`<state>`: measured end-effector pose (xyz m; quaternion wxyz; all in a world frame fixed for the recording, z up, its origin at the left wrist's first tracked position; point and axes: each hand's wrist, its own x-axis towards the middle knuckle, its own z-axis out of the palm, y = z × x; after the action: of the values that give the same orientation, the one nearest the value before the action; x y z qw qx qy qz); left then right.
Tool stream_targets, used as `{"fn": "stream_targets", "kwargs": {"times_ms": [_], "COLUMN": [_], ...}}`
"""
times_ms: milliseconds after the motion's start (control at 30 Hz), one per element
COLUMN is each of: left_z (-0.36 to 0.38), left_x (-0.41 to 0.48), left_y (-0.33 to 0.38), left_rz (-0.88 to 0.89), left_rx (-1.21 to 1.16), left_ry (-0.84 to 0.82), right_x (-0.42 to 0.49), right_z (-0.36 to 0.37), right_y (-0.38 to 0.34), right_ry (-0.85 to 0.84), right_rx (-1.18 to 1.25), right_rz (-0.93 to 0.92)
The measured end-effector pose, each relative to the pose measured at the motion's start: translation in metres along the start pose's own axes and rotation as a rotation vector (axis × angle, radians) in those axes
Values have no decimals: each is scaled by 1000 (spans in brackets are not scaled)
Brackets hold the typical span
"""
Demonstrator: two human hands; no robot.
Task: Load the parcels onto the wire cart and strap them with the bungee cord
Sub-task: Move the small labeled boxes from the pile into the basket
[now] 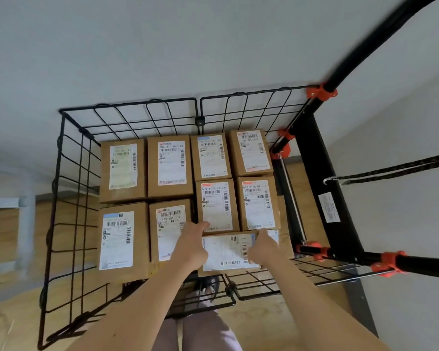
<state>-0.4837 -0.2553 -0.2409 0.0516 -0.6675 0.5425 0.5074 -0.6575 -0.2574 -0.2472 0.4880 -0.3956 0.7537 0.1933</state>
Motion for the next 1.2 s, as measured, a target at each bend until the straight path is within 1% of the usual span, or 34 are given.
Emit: {"fn": "stream_targets", "kwargs": {"times_ms": [200,400,500,633,733,833,1033,1200], "left_z": [2,-4,-7,-23,-40,-59,-106,-144], "left_x": [13,12,7,-4,-15,-29,-79,-134], "left_y": [0,-2,-4,-6,-11,-20,-45,-88], "left_rz": [5,-31,11,67,64,104,201,248], "left_rx": [-24,-11,32,50,78,82,131,127], "left_ry": [87,50,53,88,107,136,253,342], "right_x": [15,17,11,-5,-24,-48,-106,-159], "right_z": [2,-5,-10,-18,-23,-22,-4,33], "right_y": [-1,-7,-3,-4,-9,-21,-69,-118], "right_ry": [12,-44,-52,0,103,192,245,276], "right_rx": [65,20,-26,-14,21,66,56,66], "right_rz": [32,47,43,-3,-55,-132,-358,-498]}}
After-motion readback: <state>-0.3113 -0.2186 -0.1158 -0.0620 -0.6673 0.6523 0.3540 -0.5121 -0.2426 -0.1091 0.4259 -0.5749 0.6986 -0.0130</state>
